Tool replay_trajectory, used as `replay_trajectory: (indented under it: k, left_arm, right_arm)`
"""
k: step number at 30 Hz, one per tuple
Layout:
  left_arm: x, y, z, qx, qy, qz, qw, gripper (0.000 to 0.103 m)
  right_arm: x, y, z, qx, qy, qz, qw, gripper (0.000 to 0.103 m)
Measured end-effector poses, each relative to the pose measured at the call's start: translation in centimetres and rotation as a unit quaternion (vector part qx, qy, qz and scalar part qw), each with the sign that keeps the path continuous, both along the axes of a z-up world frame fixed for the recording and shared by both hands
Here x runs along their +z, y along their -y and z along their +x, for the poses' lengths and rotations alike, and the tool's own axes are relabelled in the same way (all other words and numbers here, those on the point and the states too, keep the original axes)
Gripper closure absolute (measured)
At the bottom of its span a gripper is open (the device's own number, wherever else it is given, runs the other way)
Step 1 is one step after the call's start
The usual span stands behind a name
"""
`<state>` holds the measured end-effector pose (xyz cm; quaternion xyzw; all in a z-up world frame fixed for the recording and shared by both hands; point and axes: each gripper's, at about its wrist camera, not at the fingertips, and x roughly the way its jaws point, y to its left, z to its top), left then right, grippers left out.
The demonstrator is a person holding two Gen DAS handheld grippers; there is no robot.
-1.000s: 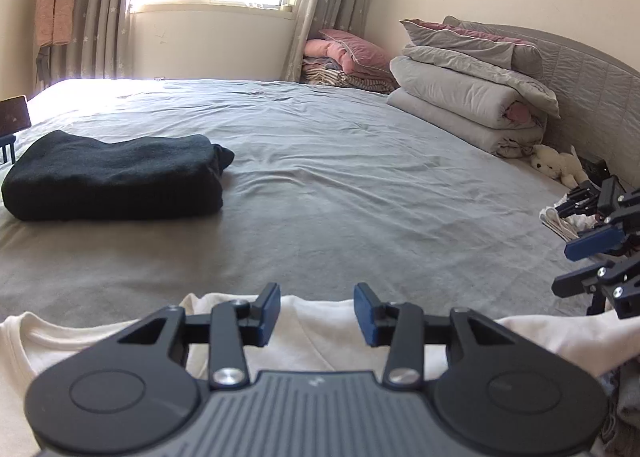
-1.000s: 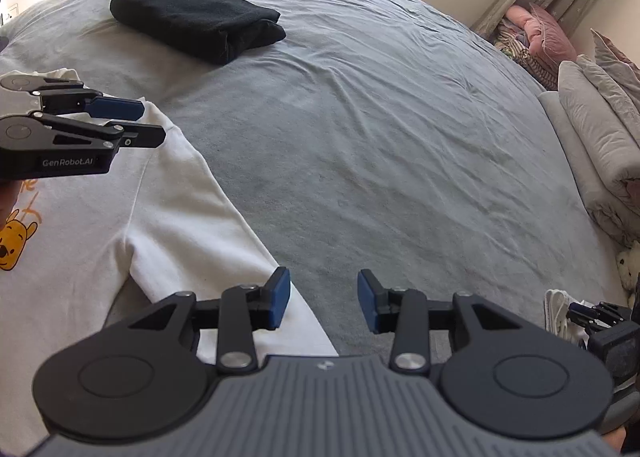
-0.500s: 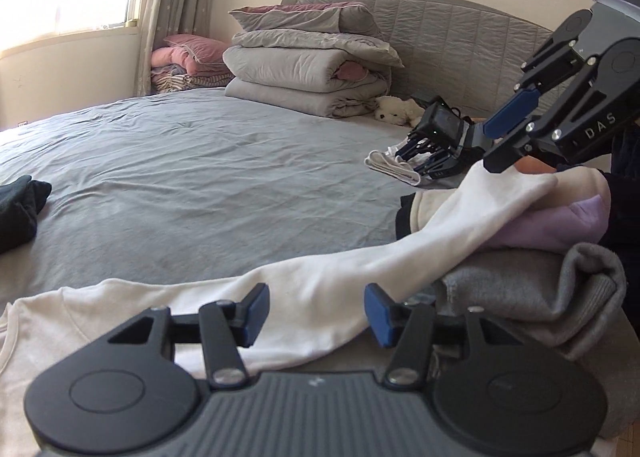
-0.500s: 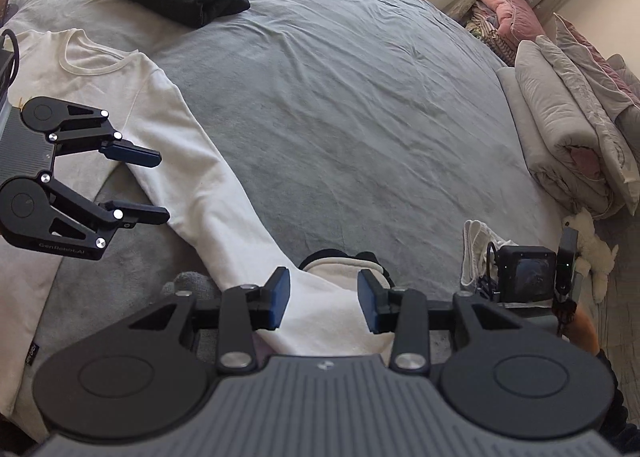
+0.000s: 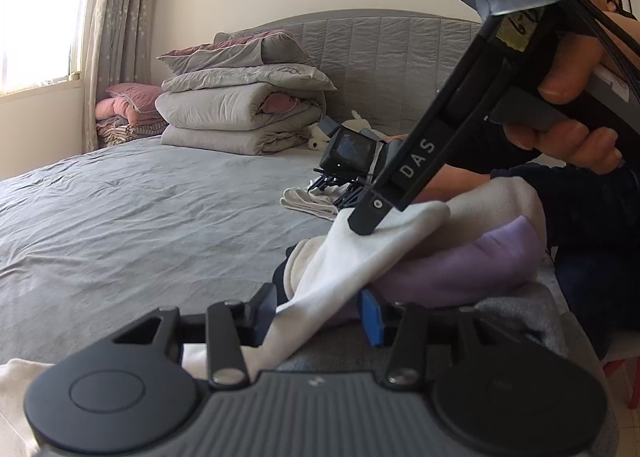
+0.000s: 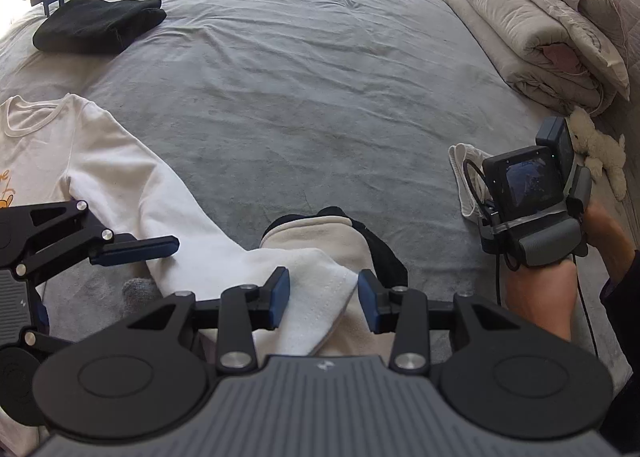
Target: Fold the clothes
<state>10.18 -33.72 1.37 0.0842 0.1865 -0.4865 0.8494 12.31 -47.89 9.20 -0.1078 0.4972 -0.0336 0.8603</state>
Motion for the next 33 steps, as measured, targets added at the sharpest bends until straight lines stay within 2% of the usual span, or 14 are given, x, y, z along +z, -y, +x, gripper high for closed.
replay_trajectory:
  k: [8,9,10,11,17,19,22,26,28,29,30,33]
  left_arm:
    - [0.4,0.7,-0.9,0.001,0.008,0.003,1.0,0.092]
    - [0.5,0.8,-1.1,0.003,0.009,0.004,0.9999,0.094]
    - [0.5,0.8,-1.2,0.004,0.011,0.005,0.9999,0.095]
    - [0.7,0.8,-1.3,0.006,0.014,0.002,0.9999,0.095]
    - [3.5,0.1,-1.7,0.016,0.024,-0.046,0.9985,0.096]
    - [4.1,0.0,-2.1,0.007,0.015,-0.058,0.9982,0.096]
    - [3.7,0.9,-2.5,-0.013,-0.006,-0.05,0.9986,0.096]
    - [1.7,2.5,-3.1,-0.029,-0.033,-0.017,0.9989,0.093]
    - [1.4,2.6,-3.3,-0.025,-0.032,-0.019,0.999,0.089]
    - [1.5,2.4,-3.2,-0.024,-0.035,-0.025,0.9988,0.086]
    - [1.8,2.0,-3.1,-0.026,-0.042,-0.034,0.9982,0.078]
    - [2.6,0.4,-2.5,-0.034,-0.056,-0.055,0.9964,0.063]
  right_arm:
    - [-0.6,1.2,-0.2,-0.004,-0.001,0.03,1.0,0.061]
    - [-0.6,1.2,-0.2,-0.003,0.002,0.032,0.999,0.063]
    - [-0.6,1.2,-0.4,0.0,0.008,0.031,0.999,0.071]
    - [-0.5,1.0,-0.5,0.007,0.014,0.031,0.999,0.092]
    - [2.5,-0.3,-2.5,0.046,0.092,-0.017,0.995,0.096]
    - [3.5,-0.3,-3.0,0.055,0.105,-0.03,0.992,0.096]
    - [3.5,0.1,-3.3,0.058,0.103,-0.042,0.992,0.096]
    - [0.9,0.8,-2.8,0.044,0.066,-0.053,0.995,0.095]
    - [-0.3,0.9,-2.9,0.037,0.058,-0.067,0.995,0.094]
    - [-0.6,0.9,-3.0,0.034,0.059,-0.072,0.995,0.091]
    - [-0.6,1.0,-3.2,0.033,0.065,-0.073,0.995,0.084]
    - [0.3,1.0,-3.5,0.029,0.084,-0.071,0.993,0.079]
